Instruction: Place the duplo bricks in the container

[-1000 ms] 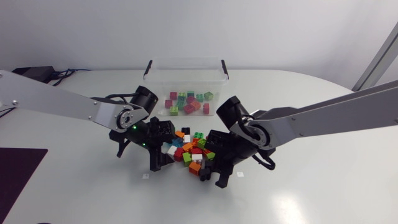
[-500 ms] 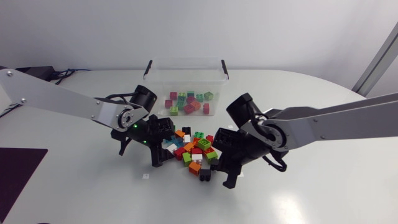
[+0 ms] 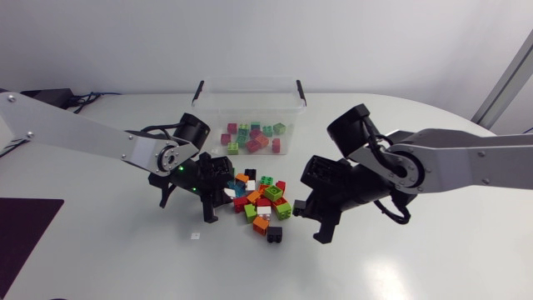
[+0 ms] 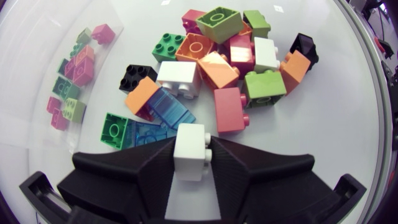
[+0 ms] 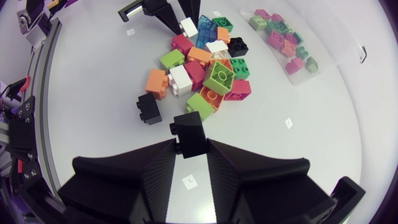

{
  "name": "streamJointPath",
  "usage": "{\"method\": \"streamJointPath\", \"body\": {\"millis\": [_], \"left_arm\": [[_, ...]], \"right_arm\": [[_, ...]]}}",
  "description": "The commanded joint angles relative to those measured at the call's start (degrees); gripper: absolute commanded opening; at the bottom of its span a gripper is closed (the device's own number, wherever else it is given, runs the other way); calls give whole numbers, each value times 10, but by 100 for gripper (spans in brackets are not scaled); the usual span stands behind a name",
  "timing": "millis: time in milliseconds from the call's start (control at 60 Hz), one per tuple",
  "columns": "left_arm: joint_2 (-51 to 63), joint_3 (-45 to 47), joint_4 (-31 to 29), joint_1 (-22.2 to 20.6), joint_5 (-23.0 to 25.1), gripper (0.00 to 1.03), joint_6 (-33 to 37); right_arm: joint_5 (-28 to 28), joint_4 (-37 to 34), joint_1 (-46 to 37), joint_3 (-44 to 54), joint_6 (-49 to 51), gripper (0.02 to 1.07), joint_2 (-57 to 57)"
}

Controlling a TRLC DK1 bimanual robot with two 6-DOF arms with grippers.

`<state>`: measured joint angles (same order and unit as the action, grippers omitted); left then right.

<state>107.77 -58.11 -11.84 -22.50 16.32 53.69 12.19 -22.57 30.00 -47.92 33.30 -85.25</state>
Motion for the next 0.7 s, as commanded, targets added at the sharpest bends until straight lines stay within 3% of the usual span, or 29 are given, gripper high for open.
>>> {"method": "streamJointPath", "body": {"millis": [0, 350, 683], "left_arm": [[-37, 22, -3, 4, -1, 24, -9], [-139, 65, -35, 9, -1, 24, -2], [-208, 61, -75, 9, 4, 24, -1]], "right_arm": [[0, -11, -9, -20, 9, 19, 13], [3, -5, -38, -104, -17, 19, 4], [13, 45, -58, -233, -78, 19, -84]]}}
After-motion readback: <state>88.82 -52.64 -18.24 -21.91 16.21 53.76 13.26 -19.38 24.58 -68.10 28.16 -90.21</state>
